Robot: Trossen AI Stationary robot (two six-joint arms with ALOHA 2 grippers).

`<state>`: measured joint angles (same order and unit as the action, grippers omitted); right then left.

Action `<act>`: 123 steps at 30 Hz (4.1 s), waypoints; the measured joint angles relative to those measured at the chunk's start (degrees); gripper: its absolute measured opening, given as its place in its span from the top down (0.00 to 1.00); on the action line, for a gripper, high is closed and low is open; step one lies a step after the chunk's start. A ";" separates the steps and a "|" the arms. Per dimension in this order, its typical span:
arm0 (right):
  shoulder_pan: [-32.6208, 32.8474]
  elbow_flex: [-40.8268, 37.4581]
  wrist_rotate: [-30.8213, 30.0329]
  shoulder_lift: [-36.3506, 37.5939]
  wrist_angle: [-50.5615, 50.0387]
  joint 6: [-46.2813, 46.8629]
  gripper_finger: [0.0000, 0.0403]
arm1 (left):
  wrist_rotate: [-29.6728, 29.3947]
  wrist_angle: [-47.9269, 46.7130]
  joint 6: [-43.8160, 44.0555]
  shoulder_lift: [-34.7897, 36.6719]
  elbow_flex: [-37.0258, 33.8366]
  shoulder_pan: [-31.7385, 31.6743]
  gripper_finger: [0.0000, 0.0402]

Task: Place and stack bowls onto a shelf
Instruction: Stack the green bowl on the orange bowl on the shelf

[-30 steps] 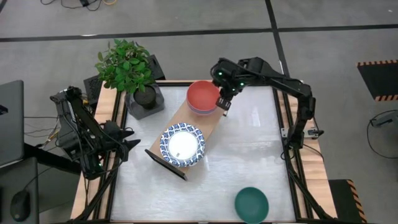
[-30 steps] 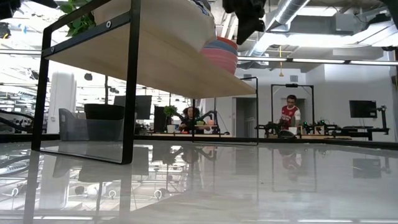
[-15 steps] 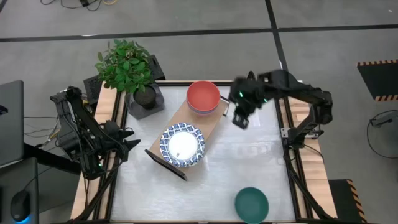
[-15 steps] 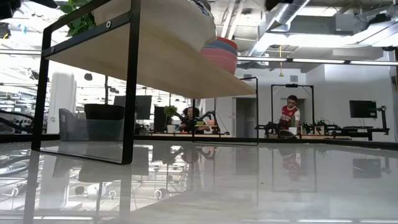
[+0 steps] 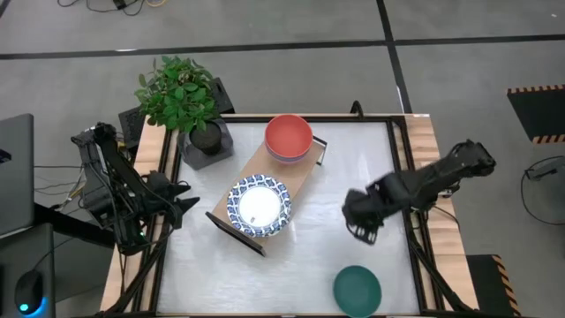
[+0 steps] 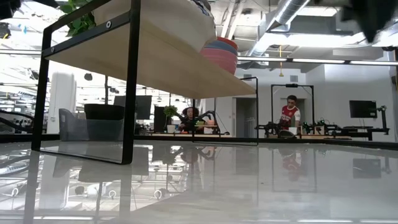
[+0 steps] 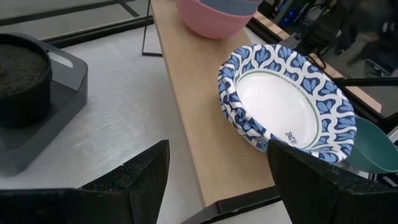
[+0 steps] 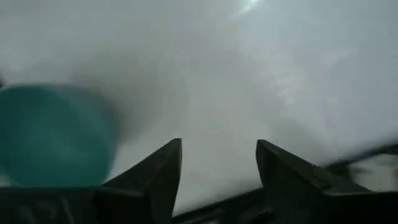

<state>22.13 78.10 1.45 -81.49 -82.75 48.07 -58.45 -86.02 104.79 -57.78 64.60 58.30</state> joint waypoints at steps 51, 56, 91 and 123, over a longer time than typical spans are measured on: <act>21.40 -27.06 4.24 4.63 42.02 23.69 0.41 | -0.90 -0.56 -0.61 0.02 -0.02 -3.38 0.37; 21.31 -26.96 3.16 1.36 42.68 21.49 0.41 | -0.56 -0.47 -0.13 0.02 -0.02 -3.50 0.37; 17.70 -23.52 6.81 -7.68 37.14 11.11 0.94 | -0.42 -0.70 -1.09 0.02 -0.02 -3.50 0.37; -46.93 51.42 -1.30 -18.93 6.13 -24.83 0.94 | -0.79 -0.63 -1.71 0.04 -0.02 -3.50 0.37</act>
<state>-24.80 129.52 0.15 -100.42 -76.62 23.24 -59.24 -86.65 103.09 -57.74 64.58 54.81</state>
